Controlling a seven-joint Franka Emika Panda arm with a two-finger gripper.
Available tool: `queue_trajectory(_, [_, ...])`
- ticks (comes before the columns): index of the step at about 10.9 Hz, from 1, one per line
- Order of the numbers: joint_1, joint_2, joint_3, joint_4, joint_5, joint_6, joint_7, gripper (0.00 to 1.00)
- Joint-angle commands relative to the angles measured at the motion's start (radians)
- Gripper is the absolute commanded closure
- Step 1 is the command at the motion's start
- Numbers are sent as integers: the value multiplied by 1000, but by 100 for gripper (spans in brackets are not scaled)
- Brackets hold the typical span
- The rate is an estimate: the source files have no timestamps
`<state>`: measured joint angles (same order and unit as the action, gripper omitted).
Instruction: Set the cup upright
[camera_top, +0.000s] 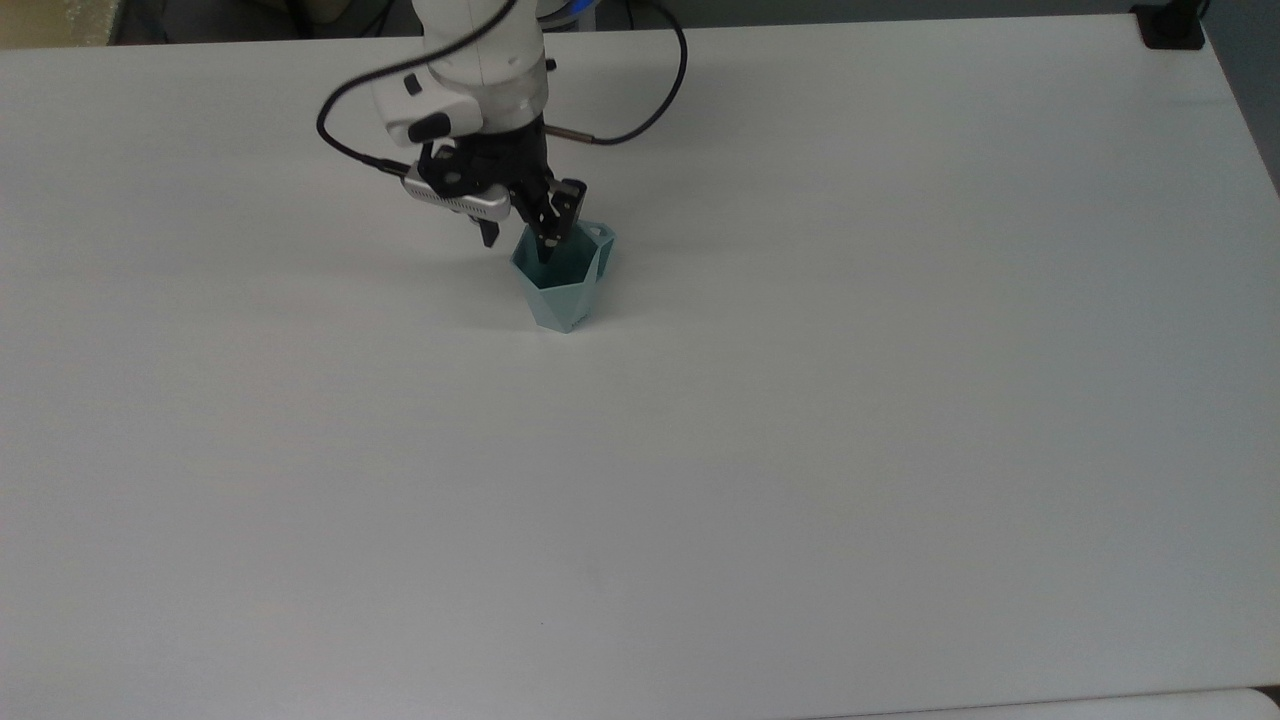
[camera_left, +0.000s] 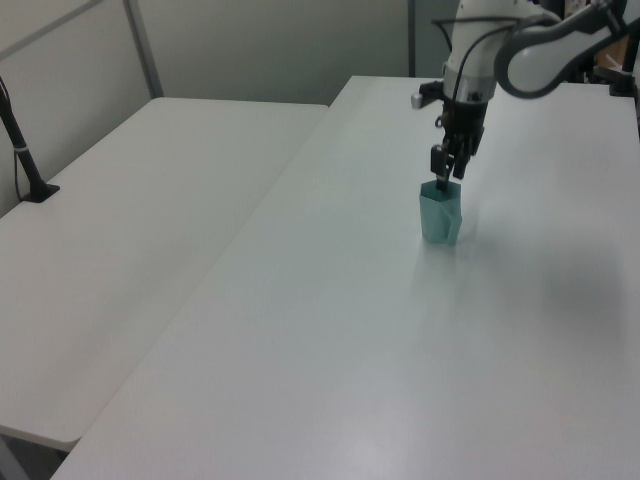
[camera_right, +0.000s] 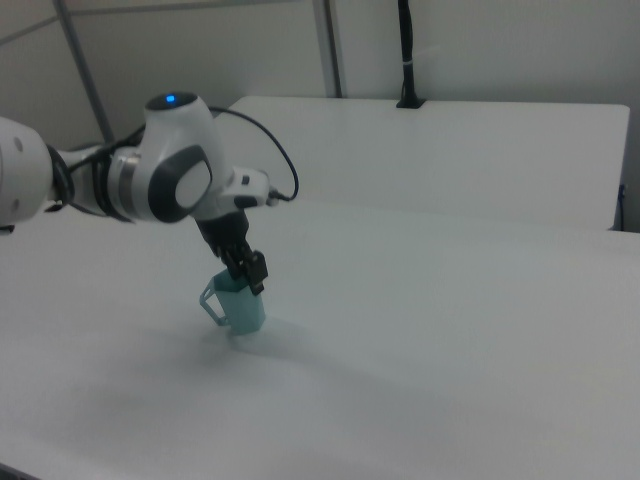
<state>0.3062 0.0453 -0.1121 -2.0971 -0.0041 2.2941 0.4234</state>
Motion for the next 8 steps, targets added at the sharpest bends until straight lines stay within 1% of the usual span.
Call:
queue_trajectory(1, [-4, -77, -3, 147, 26, -190, -58, 0])
queue_trajectory(3, [-22, -99, -12, 247, 26, -270, -63, 0])
queue_trajectory(4, [-42, -99, -14, 296, 24, -348, -98, 0])
queue_trajectory(6, [-100, -114, -14, 392, 26, -572, -304, 0])
queue_trajectory(7, [-114, -120, -15, 423, 24, -664, -395, 0])
queue_trajectory(8, [-136, -130, -17, 442, 24, -712, -453, 0])
